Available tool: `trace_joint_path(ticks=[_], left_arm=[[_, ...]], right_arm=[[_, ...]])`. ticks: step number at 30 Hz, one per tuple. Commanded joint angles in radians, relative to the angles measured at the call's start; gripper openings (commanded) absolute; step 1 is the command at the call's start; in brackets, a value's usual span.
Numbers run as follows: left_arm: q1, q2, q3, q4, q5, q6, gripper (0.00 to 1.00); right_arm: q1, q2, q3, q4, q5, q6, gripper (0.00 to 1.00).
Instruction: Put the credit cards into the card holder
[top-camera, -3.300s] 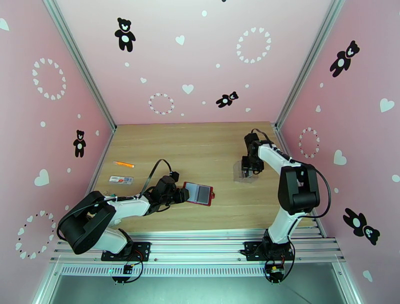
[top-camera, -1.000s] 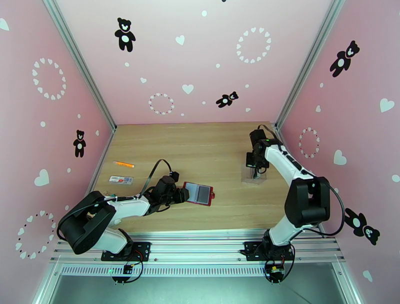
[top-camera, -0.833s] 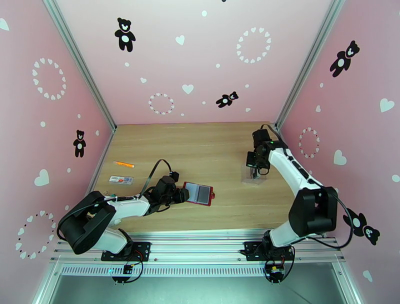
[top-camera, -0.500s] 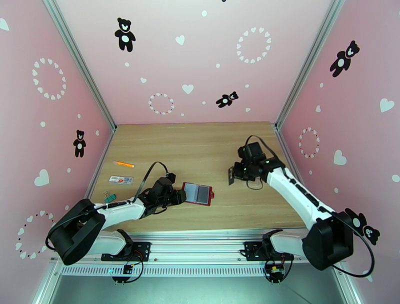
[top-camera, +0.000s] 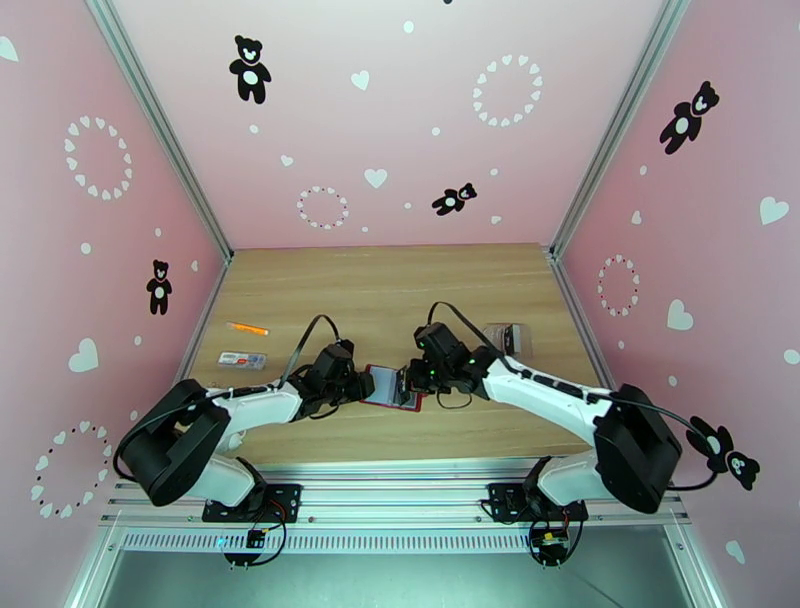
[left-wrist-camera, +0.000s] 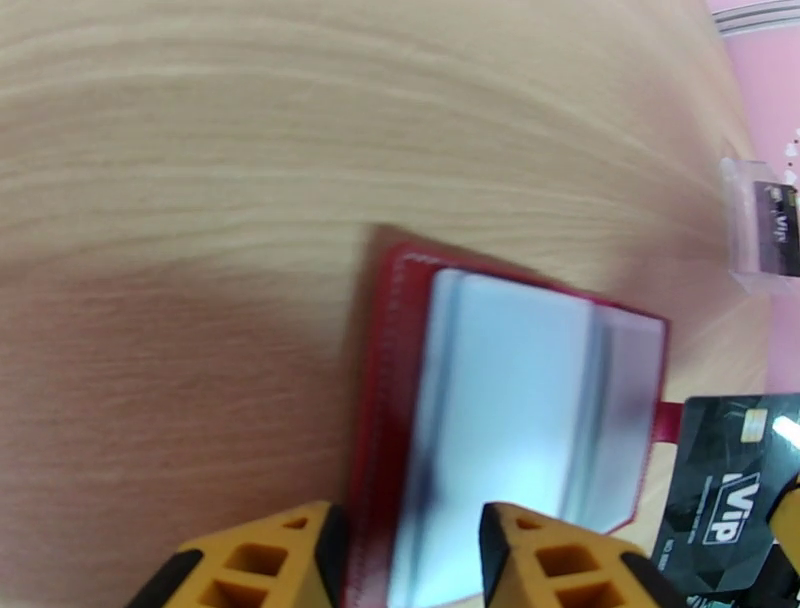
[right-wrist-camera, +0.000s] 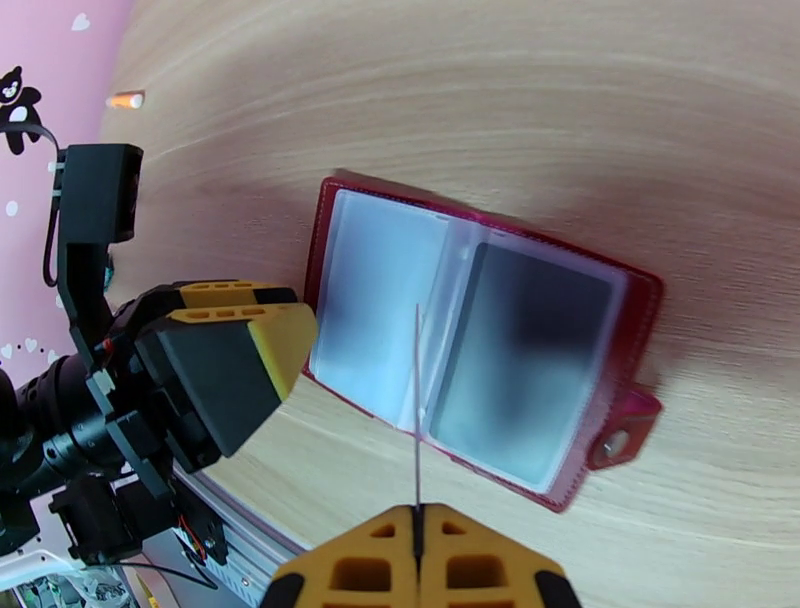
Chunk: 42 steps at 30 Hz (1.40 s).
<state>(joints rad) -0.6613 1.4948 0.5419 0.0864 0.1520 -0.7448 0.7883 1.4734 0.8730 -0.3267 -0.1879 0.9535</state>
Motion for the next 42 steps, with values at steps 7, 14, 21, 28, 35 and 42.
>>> trace_joint_path(ticks=[7, 14, 21, 28, 35, 42], left_arm=[[-0.009, 0.022, -0.087, 0.116, 0.079, -0.058, 0.41], [-0.098, -0.043, -0.112, 0.109, 0.044, -0.094, 0.41], [-0.113, -0.097, -0.134, 0.014, -0.033, -0.105, 0.42], [-0.095, -0.112, -0.066, -0.054, -0.034, -0.075, 0.42], [-0.083, -0.088, -0.033, -0.066, -0.023, -0.068, 0.40], [-0.080, -0.033, -0.028, -0.045, -0.020, -0.073, 0.37]], right_arm=[[0.008, 0.081, 0.034, 0.002, 0.093, 0.014, 0.00], [-0.003, 0.133, 0.095, -0.039, 0.094, -0.019, 0.00], [-0.014, 0.151, 0.112, -0.057, 0.068, -0.042, 0.00], [-0.023, 0.101, 0.093, -0.080, 0.065, -0.082, 0.00], [-0.045, 0.122, 0.038, 0.038, -0.032, -0.095, 0.00], [-0.068, 0.127, -0.010, 0.099, -0.071, -0.092, 0.00]])
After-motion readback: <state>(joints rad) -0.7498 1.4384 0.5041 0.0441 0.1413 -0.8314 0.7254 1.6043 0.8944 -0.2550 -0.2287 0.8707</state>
